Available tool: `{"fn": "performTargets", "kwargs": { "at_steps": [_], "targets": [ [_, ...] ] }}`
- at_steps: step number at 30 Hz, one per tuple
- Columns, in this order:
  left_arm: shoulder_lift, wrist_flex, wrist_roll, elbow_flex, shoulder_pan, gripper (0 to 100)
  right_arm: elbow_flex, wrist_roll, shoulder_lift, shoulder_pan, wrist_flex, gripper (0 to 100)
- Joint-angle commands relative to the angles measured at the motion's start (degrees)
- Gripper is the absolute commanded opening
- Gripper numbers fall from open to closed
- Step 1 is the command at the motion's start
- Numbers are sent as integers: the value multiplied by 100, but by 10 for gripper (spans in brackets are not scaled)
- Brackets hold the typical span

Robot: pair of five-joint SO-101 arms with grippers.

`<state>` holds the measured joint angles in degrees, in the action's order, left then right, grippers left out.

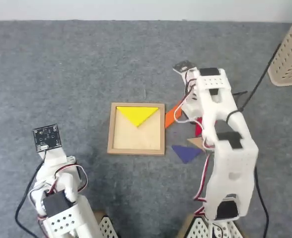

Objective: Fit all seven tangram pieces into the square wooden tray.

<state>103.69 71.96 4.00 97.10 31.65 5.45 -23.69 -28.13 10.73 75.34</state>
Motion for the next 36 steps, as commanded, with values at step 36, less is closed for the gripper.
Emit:
{"fn": "performTargets", "kwargs": {
  "at_steps": [36],
  "targets": [
    [18, 18, -53, -48, -9, 13, -615, 2084, 48, -198, -725, 340]
  ]
}}
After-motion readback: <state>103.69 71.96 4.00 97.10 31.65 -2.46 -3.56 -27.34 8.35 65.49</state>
